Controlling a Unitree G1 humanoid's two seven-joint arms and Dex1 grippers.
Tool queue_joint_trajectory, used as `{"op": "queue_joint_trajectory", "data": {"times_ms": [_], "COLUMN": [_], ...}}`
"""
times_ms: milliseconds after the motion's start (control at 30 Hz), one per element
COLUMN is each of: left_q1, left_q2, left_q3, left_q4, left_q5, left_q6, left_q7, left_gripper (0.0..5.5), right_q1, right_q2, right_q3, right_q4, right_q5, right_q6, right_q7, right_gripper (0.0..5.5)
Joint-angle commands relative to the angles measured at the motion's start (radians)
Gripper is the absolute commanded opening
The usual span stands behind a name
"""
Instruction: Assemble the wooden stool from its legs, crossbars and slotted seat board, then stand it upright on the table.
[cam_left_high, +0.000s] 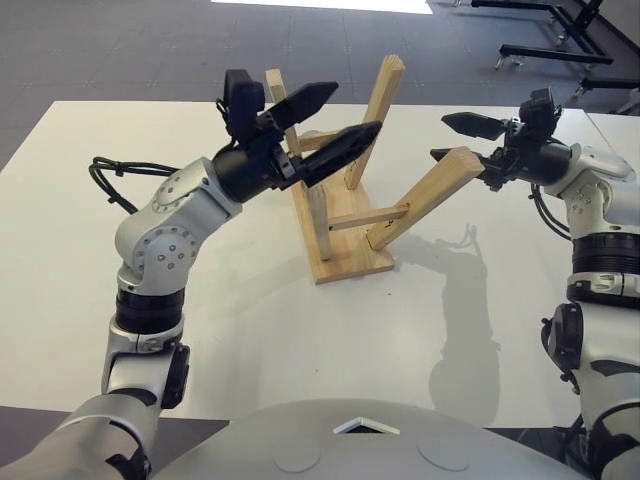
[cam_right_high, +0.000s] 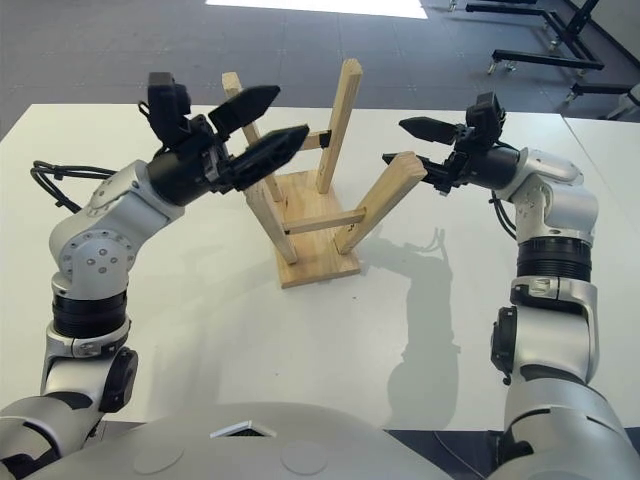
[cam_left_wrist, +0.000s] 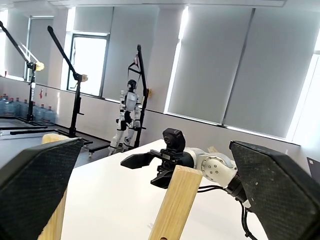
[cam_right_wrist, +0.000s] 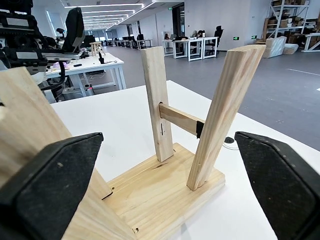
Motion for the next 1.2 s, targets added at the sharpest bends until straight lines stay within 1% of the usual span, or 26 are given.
{"op": "queue_joint_trajectory", "data": {"times_ms": [33, 67, 133, 233, 300, 367, 467, 533, 600, 667, 733, 833, 967, 1033, 1100, 1200], "left_q1": [-0.073, -0.075, -0.066, 0.0, 0.059, 0.117, 0.172, 0.194, 0.198, 0.185, 0.182, 0.183, 0.165, 0.159, 0.159, 0.169], "left_q2": [0.037, 0.053, 0.097, 0.172, 0.201, 0.212, 0.218, 0.218, 0.208, 0.198, 0.195, 0.176, 0.156, 0.149, 0.147, 0.144], "left_q3": [0.113, 0.147, 0.265, 0.453, 0.52, 0.54, 0.548, 0.53, 0.501, 0.481, 0.461, 0.428, 0.385, 0.37, 0.367, 0.376], "left_q4": [-0.02, -0.019, 0.001, 0.037, 0.058, 0.07, 0.095, 0.106, 0.11, 0.122, 0.136, 0.148, 0.171, 0.179, 0.184, 0.185], "left_q5": [-0.057, -0.061, -0.085, -0.101, -0.083, -0.053, -0.014, 0.012, 0.033, 0.039, 0.051, 0.068, 0.091, 0.097, 0.099, 0.102], "left_q6": [-0.003, -0.009, -0.029, -0.05, -0.05, -0.055, -0.065, -0.073, -0.085, -0.093, -0.104, -0.116, -0.127, -0.129, -0.13, -0.135], "left_q7": [0.01, 0.014, 0.044, 0.09, 0.11, 0.113, 0.113, 0.093, 0.076, 0.061, 0.044, 0.032, 0.017, 0.007, -0.001, 0.001], "left_gripper": [5.4, 5.4, 5.4, 5.4, 5.4, 5.4, 5.4, 5.4, 5.4, 5.4, 5.4, 5.4, 5.4, 5.4, 5.4, 5.4], "right_q1": [0.048, 0.079, 0.222, 0.496, 0.6, 0.619, 0.563, 0.477, 0.396, 0.343, 0.269, 0.088, -0.101, -0.156, -0.174, -0.135], "right_q2": [0.007, 0.006, -0.01, -0.033, -0.039, -0.022, -0.008, -0.001, -0.024, -0.043, -0.03, 0.035, 0.114, 0.137, 0.149, 0.15], "right_q3": [-0.01, -0.004, 0.021, 0.061, 0.089, 0.092, 0.052, 0.014, -0.003, -0.004, 0.004, 0.065, 0.093, 0.092, 0.087, 0.106], "right_q4": [-0.049, -0.087, -0.277, -0.685, -0.856, -0.909, -0.748, -0.555, -0.397, -0.303, -0.209, 0.006, 0.254, 0.316, 0.326, 0.253], "right_q5": [0.007, 0.009, 0.04, 0.147, 0.182, 0.198, 0.139, 0.095, 0.063, 0.036, 0.019, -0.043, -0.107, -0.119, -0.115, -0.099], "right_q6": [-0.009, -0.003, 0.046, 0.167, 0.2, 0.219, 0.155, 0.087, 0.024, -0.026, -0.058, -0.129, -0.231, -0.263, -0.271, -0.238], "right_q7": [-0.01, -0.008, 0.015, 0.004, -0.015, -0.058, -0.121, -0.17, -0.15, -0.124, -0.119, -0.084, -0.067, -0.05, -0.026, 0.056], "right_gripper": [4.84, 4.84, 4.84, 4.84, 4.84, 4.84, 4.84, 4.84, 4.84, 4.84, 4.84, 4.84, 4.84, 4.84, 4.84, 4.84]}}
